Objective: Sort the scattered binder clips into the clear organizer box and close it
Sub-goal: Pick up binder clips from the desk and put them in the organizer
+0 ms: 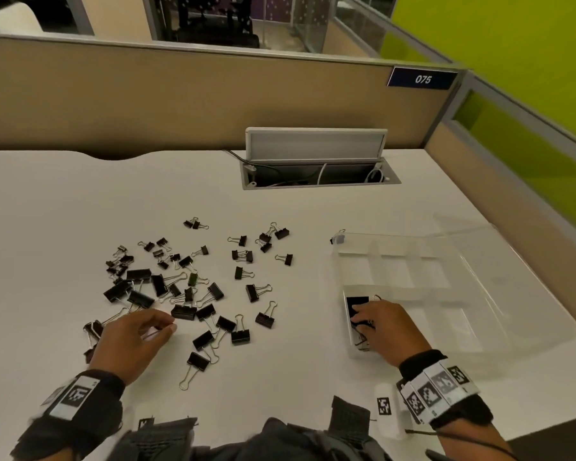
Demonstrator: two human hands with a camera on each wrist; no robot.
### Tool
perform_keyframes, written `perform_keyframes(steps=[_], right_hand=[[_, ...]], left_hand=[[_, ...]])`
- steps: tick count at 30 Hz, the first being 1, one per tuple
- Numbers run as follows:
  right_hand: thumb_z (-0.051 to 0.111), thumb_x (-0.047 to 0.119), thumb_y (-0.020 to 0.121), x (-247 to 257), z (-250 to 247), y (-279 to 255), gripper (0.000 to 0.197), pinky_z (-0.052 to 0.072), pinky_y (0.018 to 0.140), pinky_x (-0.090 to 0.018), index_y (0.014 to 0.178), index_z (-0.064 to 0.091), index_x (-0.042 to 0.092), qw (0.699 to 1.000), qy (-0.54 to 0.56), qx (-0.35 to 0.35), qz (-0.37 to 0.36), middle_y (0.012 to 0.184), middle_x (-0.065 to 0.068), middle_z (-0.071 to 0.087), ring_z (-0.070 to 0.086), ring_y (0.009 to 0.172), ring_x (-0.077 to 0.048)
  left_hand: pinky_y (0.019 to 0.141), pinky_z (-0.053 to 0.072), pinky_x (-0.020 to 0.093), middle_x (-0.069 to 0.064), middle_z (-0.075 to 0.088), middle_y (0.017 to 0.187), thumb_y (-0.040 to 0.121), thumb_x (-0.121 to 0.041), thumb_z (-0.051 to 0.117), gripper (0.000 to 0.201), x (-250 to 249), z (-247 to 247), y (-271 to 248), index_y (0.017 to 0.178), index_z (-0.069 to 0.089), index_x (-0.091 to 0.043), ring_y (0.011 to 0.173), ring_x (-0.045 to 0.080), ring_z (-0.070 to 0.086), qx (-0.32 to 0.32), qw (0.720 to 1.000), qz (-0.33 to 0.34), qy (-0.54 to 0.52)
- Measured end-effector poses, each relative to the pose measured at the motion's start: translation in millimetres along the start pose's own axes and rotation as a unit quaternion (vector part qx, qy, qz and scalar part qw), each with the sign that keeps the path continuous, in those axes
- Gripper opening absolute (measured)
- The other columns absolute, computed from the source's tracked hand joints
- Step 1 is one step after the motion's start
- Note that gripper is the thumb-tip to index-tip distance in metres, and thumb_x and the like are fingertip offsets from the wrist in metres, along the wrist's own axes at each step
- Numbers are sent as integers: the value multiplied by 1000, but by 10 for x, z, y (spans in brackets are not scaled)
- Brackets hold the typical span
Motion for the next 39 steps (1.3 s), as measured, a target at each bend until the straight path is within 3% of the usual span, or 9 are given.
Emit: perform_keyframes(steps=[7, 11, 14, 16, 19, 22, 28, 33, 39], right_hand=[[62, 5, 87, 22, -387, -43, 19, 38, 74, -5, 99, 74, 13, 993, 61, -103, 10, 103, -4, 72, 61, 84, -9], [67, 8, 85, 514, -638, -91, 18, 48, 73, -9, 95, 73, 22, 980, 129, -149, -38, 92, 9, 69, 63, 75, 0], [71, 11, 82, 1080, -459, -22, 19, 45, 69, 0, 95, 72, 25, 977, 169, -99, -88, 90, 16, 68, 63, 83, 6], [71, 15, 81, 1401, -174, 64, 21, 46, 69, -2, 99, 71, 26, 982, 161, -34, -96, 94, 17, 68, 62, 84, 6], [71, 20, 82, 1789, 278, 148, 28, 47, 73, -9, 108, 67, 27, 987, 118, 42, -106, 106, 13, 66, 60, 90, 3], [70, 24, 82, 2153, 627, 170, 31, 43, 76, -10, 112, 65, 28, 986, 79, 74, -127, 115, 10, 64, 58, 97, -2], [66, 16, 85, 2808, 1218, 212, 45, 38, 106, -26, 128, 55, 26, 979, 43, 114, -164, 136, 4, 53, 48, 125, -13], [55, -3, 85, 3254, 1500, 252, 60, 23, 116, -34, 138, 45, 24, 967, -48, 105, -228, 148, 4, 39, 22, 141, -23], [53, -4, 83, 3337, 1735, 239, 65, 48, 94, -35, 139, 41, 27, 949, -149, 103, -260, 147, 6, 37, 29, 130, -22]], left_hand=[[87, 50, 34, -9, 67, 93, 80, -20, 73, 12, 6, -96, -14, 88, 69, -28, 90, 9, 61, -11, 1000, 10, 14], [86, 47, 24, -6, 66, 100, 79, -16, 74, 15, 95, -282, -49, 89, 71, -26, 93, 12, 61, -31, 999, 2, -8], [81, 47, 19, -6, 66, 98, 77, -14, 76, 18, 160, -473, -78, 87, 70, -28, 90, 8, 62, -45, 999, 4, -15], [77, 46, 16, -8, 66, 97, 77, -15, 77, 18, 245, -602, -95, 88, 69, -27, 85, 5, 60, -51, 999, -2, -4], [81, 52, 28, -8, 66, 97, 75, -15, 78, 19, 440, -782, -117, 88, 70, -25, 88, 9, 61, -56, 998, -22, -9], [75, 49, 20, -9, 66, 96, 73, -13, 79, 20, 639, -918, -155, 87, 69, -25, 91, 10, 62, -54, 997, -38, -27], [77, 50, 21, -8, 63, 101, 72, -18, 81, 25, 964, -1089, -188, 88, 66, -29, 95, 7, 61, -31, 998, -44, -27], [81, 51, 22, -9, 59, 107, 71, -22, 81, 31, 1133, -1198, -140, 96, 64, -31, 100, 7, 58, -3, 999, -33, 3], [83, 51, 23, -10, 55, 116, 69, -23, 82, 45, 1129, -1046, -29, 106, 61, -35, 105, 6, 53, 65, 998, -8, -1]])
Point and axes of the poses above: each hand's wrist, its own y-axis towards the middle knuckle, its own z-axis out of the palm, x = y × z, the point moved 10 cm from there along y, towards the middle knuckle
